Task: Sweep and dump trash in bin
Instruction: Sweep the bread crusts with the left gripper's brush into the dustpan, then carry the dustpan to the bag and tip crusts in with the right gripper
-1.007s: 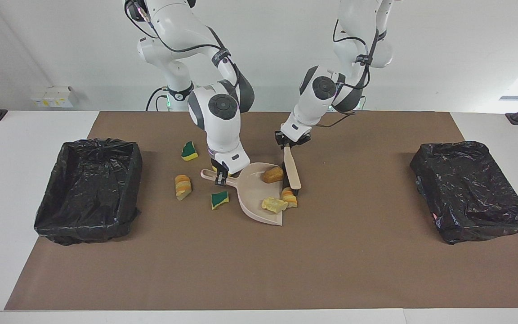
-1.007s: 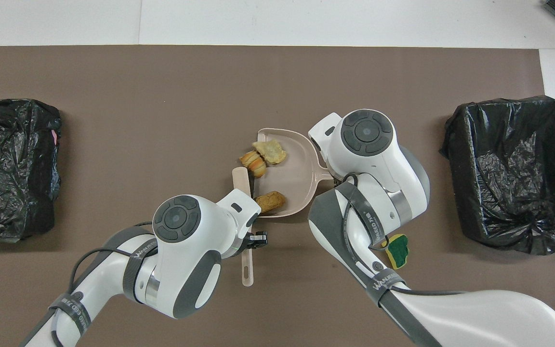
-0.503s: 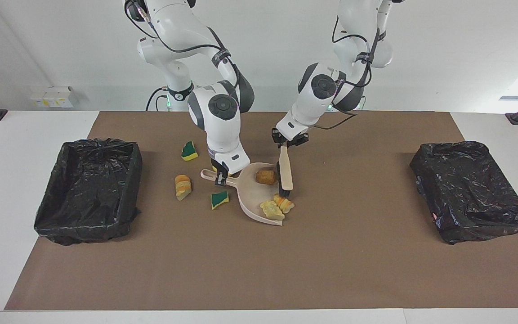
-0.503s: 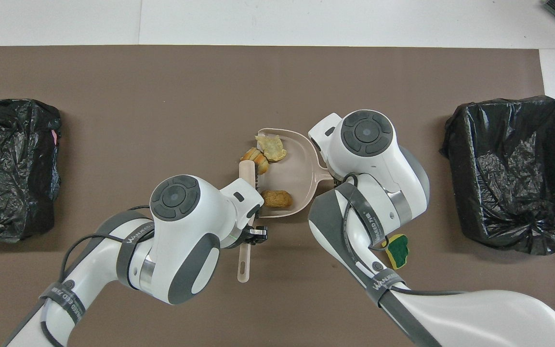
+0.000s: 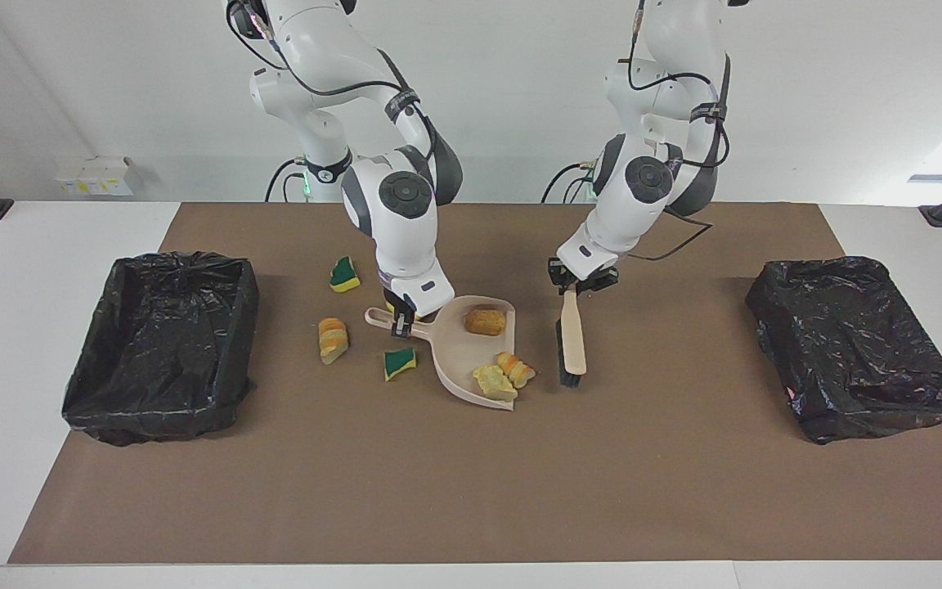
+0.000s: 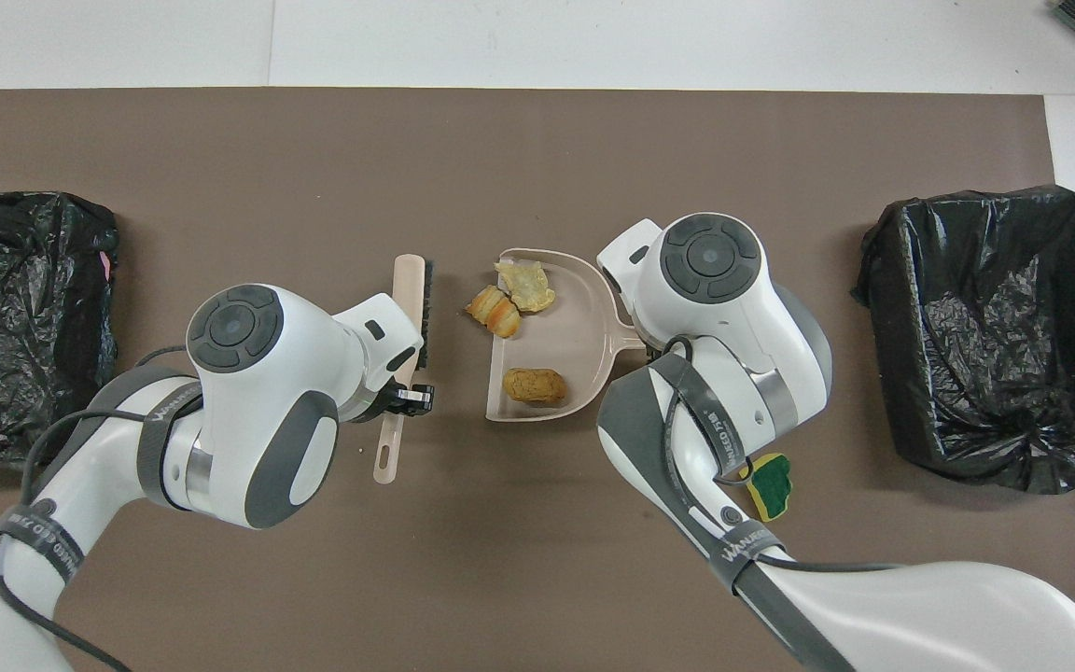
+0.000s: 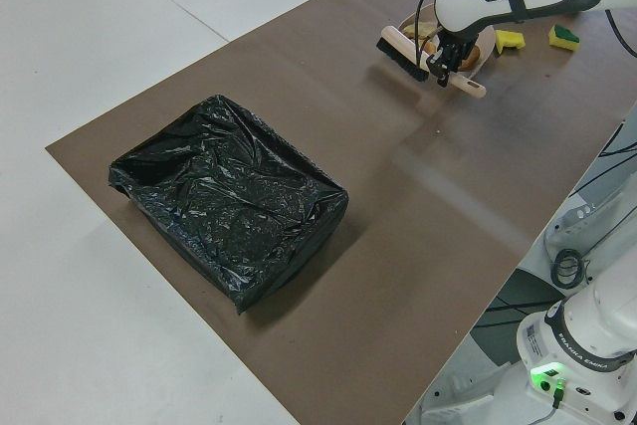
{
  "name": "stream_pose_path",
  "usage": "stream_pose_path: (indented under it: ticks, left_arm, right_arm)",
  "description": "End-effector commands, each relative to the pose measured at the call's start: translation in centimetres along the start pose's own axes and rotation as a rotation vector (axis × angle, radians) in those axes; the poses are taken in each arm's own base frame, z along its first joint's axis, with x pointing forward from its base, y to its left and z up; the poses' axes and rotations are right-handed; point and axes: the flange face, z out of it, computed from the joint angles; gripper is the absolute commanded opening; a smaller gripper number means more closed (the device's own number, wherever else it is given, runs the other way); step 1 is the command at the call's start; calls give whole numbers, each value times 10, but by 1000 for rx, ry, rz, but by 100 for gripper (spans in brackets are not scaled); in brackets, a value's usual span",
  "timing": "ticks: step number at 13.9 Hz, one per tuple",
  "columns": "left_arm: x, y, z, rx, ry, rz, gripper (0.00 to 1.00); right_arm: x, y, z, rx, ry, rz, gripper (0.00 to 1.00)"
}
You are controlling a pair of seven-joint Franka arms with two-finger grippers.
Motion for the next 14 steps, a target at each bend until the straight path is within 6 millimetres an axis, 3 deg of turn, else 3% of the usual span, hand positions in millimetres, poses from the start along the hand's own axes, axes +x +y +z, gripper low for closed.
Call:
stream_pose_path:
  ticks: [1, 3, 6, 8, 9, 12, 14]
  left_arm:
    - [14, 14, 5, 9, 34, 42, 0]
    - [14, 26, 17, 12, 20, 72, 0]
    - [-4, 63, 28, 21, -19, 139, 0]
    - [-20, 91, 25, 27, -46, 183, 0]
    - [-21, 99, 13, 24, -48, 188, 0]
    - [-19, 96, -12, 27, -79, 149, 0]
    - [-11, 83, -17, 27, -65, -28, 0]
  right_arm:
    - [1, -1, 4, -17, 9, 11, 0]
    - [1, -2, 5, -15, 7, 10, 0]
    - [1, -2, 7, -14, 5, 9, 0]
    - [1, -2, 7, -12, 5, 10, 0]
    - [-1, -2, 8, -10, 3, 11, 0]
    - [-6, -5, 15, 4, -7, -1, 0]
    - [-6, -6, 20, 10, -10, -2, 0]
